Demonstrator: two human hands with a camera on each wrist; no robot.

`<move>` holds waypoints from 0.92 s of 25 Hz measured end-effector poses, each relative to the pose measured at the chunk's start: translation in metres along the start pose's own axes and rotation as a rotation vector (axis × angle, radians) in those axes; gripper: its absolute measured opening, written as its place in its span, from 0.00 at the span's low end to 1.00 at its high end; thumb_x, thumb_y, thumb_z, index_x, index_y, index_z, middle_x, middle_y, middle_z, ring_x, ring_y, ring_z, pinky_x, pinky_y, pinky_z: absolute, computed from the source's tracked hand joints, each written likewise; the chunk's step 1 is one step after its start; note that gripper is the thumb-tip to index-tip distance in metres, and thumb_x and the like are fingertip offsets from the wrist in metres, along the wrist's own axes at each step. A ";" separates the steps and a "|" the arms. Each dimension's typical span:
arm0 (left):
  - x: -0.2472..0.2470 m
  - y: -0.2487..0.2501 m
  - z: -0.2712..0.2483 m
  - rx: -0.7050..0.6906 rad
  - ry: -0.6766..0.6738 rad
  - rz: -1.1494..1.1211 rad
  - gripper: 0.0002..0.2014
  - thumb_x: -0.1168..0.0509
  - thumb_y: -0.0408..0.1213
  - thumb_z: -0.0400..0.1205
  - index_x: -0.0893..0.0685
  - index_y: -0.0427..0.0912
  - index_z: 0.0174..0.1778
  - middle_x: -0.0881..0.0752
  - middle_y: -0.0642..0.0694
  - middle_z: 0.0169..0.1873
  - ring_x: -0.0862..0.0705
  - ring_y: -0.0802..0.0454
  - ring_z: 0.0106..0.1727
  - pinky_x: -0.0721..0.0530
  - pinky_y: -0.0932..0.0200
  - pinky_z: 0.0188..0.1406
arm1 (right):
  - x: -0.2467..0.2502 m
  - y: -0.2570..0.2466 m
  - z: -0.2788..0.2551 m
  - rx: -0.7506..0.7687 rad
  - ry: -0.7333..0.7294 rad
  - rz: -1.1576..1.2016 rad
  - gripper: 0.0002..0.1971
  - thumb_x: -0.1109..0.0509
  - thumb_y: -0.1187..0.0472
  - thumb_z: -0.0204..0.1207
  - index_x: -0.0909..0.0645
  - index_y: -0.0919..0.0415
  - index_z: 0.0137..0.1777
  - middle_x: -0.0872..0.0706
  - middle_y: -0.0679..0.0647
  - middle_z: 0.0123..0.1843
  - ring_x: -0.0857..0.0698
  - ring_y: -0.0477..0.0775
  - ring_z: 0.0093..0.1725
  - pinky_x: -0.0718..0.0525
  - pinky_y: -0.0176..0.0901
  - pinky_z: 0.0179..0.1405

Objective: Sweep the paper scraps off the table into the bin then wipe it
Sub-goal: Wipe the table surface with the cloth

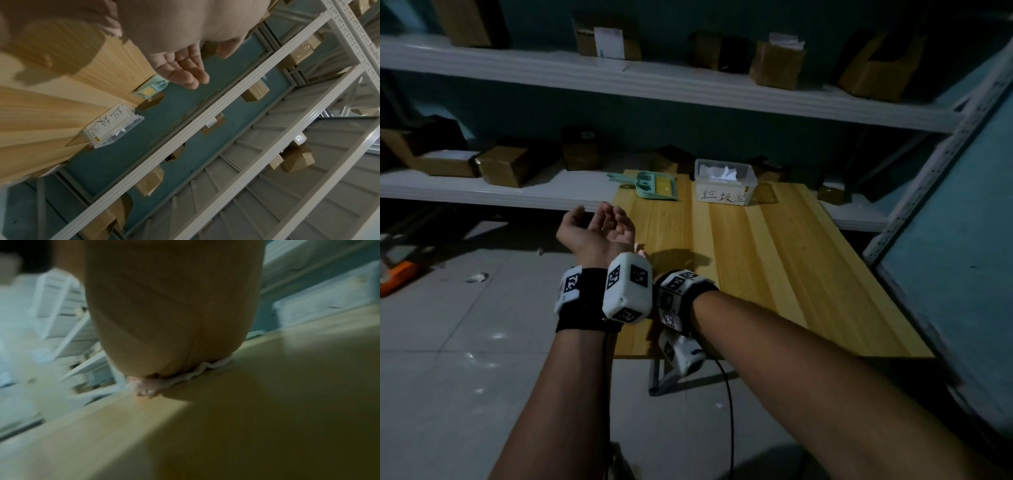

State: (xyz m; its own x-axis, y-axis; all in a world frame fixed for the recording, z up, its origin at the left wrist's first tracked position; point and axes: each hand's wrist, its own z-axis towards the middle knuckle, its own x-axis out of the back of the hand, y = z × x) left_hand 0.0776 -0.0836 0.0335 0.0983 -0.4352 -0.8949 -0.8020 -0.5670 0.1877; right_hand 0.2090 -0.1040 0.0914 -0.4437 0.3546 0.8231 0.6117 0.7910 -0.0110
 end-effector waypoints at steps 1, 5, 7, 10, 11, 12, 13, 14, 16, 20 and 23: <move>0.000 -0.001 0.001 0.008 0.000 0.012 0.13 0.38 0.44 0.77 0.19 0.36 0.45 0.19 0.44 0.37 0.20 0.48 0.32 0.25 0.62 0.36 | 0.002 -0.001 -0.010 -0.051 0.007 0.042 0.28 0.46 0.66 0.89 0.53 0.71 0.84 0.50 0.65 0.87 0.47 0.60 0.85 0.63 0.23 0.61; 0.004 -0.003 0.000 0.026 0.005 0.018 0.13 0.37 0.44 0.77 0.18 0.36 0.45 0.19 0.44 0.37 0.19 0.48 0.32 0.24 0.63 0.37 | -0.040 0.074 0.070 -0.081 0.305 0.114 0.34 0.39 0.42 0.85 0.38 0.68 0.80 0.29 0.63 0.80 0.28 0.58 0.76 0.36 0.40 0.68; 0.006 -0.006 -0.002 0.026 0.013 0.019 0.14 0.38 0.43 0.77 0.18 0.35 0.47 0.19 0.44 0.37 0.19 0.48 0.32 0.24 0.63 0.36 | -0.060 0.130 0.088 -0.197 0.376 0.142 0.38 0.45 0.33 0.82 0.40 0.59 0.83 0.37 0.60 0.85 0.39 0.60 0.84 0.45 0.52 0.81; 0.008 -0.009 -0.010 0.020 0.031 0.028 0.14 0.38 0.43 0.77 0.18 0.34 0.47 0.19 0.43 0.37 0.20 0.48 0.31 0.24 0.65 0.33 | -0.085 0.220 0.076 -0.397 0.344 0.271 0.36 0.56 0.33 0.81 0.43 0.52 0.84 0.46 0.58 0.86 0.49 0.63 0.86 0.47 0.61 0.82; 0.008 -0.009 -0.012 0.017 0.037 0.031 0.14 0.37 0.43 0.77 0.18 0.34 0.47 0.19 0.43 0.37 0.20 0.48 0.30 0.24 0.65 0.33 | -0.093 0.245 0.062 -0.517 0.374 0.290 0.37 0.56 0.33 0.82 0.45 0.54 0.85 0.48 0.58 0.87 0.51 0.62 0.86 0.48 0.60 0.83; 0.008 -0.008 -0.013 0.014 0.041 0.031 0.14 0.37 0.43 0.77 0.18 0.34 0.47 0.19 0.43 0.37 0.20 0.48 0.30 0.24 0.65 0.33 | -0.105 0.268 0.055 -0.635 0.389 0.305 0.39 0.57 0.33 0.82 0.48 0.56 0.86 0.51 0.58 0.88 0.53 0.60 0.87 0.51 0.59 0.84; 0.008 -0.008 -0.013 0.014 0.044 0.029 0.14 0.37 0.43 0.77 0.17 0.34 0.46 0.19 0.43 0.36 0.20 0.49 0.30 0.24 0.65 0.33 | -0.111 0.284 0.040 -0.699 0.395 0.335 0.41 0.57 0.31 0.81 0.49 0.58 0.86 0.53 0.57 0.88 0.54 0.59 0.87 0.53 0.58 0.84; 0.009 -0.007 -0.012 0.014 0.049 0.027 0.14 0.37 0.43 0.77 0.17 0.34 0.46 0.19 0.44 0.36 0.20 0.49 0.30 0.24 0.65 0.33 | -0.119 0.293 0.029 -0.754 0.383 0.331 0.44 0.58 0.29 0.78 0.50 0.58 0.86 0.52 0.56 0.88 0.55 0.58 0.87 0.54 0.57 0.84; 0.010 -0.007 -0.010 0.024 0.059 0.034 0.13 0.38 0.44 0.77 0.18 0.35 0.43 0.19 0.44 0.35 0.20 0.49 0.29 0.24 0.66 0.32 | -0.131 0.303 0.014 -0.819 0.357 0.406 0.44 0.60 0.28 0.79 0.53 0.57 0.87 0.56 0.56 0.89 0.59 0.58 0.87 0.58 0.56 0.85; 0.011 -0.005 -0.007 0.051 0.058 0.044 0.13 0.39 0.44 0.78 0.20 0.36 0.40 0.20 0.45 0.31 0.20 0.49 0.27 0.25 0.65 0.31 | -0.124 0.279 0.004 -0.797 0.302 0.437 0.38 0.59 0.36 0.85 0.61 0.59 0.87 0.64 0.56 0.88 0.65 0.59 0.86 0.63 0.58 0.84; 0.013 -0.005 -0.005 0.050 0.073 0.039 0.12 0.38 0.43 0.78 0.19 0.36 0.41 0.20 0.44 0.31 0.20 0.49 0.27 0.25 0.64 0.31 | -0.120 0.259 0.016 -0.693 0.272 0.422 0.36 0.59 0.40 0.87 0.65 0.59 0.87 0.69 0.54 0.87 0.68 0.58 0.86 0.66 0.58 0.84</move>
State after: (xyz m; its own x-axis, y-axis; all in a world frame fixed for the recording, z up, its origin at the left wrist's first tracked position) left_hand 0.0858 -0.0895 0.0226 0.1074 -0.5072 -0.8551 -0.8345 -0.5136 0.1998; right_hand 0.4101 0.0666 -0.0197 0.0295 0.3486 0.9368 0.9920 0.1050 -0.0703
